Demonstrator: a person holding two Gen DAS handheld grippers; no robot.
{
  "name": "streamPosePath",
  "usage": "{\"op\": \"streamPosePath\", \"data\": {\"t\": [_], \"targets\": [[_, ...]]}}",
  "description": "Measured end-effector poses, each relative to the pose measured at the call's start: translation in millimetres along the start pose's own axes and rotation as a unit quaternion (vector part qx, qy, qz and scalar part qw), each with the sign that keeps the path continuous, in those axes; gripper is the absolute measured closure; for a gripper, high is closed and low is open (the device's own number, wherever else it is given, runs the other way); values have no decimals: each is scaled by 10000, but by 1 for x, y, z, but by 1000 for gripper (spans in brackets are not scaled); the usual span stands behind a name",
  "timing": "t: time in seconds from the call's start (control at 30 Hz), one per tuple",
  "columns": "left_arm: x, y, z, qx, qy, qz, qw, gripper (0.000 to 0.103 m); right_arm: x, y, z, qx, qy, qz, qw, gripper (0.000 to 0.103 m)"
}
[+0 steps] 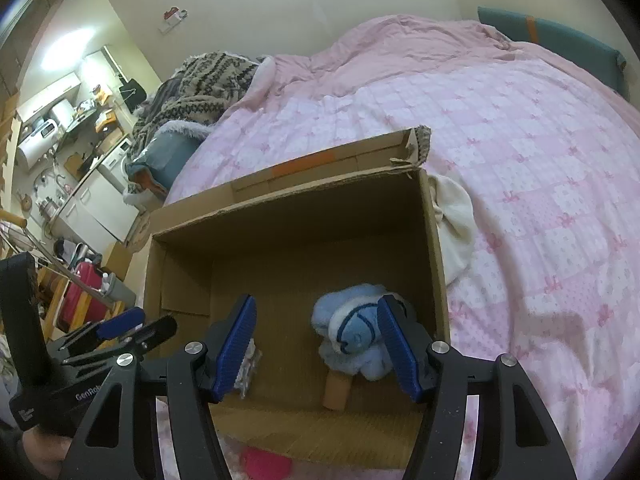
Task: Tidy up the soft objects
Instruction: 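Lift both open tools out of the box toward the remaining items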
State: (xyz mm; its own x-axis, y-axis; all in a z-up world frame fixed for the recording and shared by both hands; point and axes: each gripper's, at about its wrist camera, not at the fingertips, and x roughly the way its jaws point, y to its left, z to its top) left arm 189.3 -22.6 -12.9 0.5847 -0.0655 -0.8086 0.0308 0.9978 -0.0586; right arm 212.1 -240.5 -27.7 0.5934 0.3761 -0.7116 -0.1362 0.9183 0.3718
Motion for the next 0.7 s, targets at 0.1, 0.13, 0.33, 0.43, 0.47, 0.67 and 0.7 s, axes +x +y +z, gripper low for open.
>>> {"op": "streamPosePath", "data": {"t": [0.1,0.13,0.33,0.43,0.47,0.67,0.7], "targets": [[-8,2,-1,12,-37,46,10000,39,-4,0,-3,3,68,-42,10000,36],[-11,3,-2,14,-45,69,10000,39,-6,0,-6,20,96,-20,9999,36],[-32,15,-14,-81,-87,95,9999,38,-23,2,-14,84,76,105,9999,36],[-38,19,-22,-130,-47,113,9998,38,-27,3,-23,132,163,84,9997,36],[-41,20,-25,-146,-44,118,9998,38,-29,3,-26,135,198,72,9997,36],[-53,21,-40,-180,-31,124,9998,38,-42,7,-45,75,294,3,9995,36],[-55,20,-42,-166,-26,125,9998,38,-44,6,-47,87,306,-10,9995,36]]}}
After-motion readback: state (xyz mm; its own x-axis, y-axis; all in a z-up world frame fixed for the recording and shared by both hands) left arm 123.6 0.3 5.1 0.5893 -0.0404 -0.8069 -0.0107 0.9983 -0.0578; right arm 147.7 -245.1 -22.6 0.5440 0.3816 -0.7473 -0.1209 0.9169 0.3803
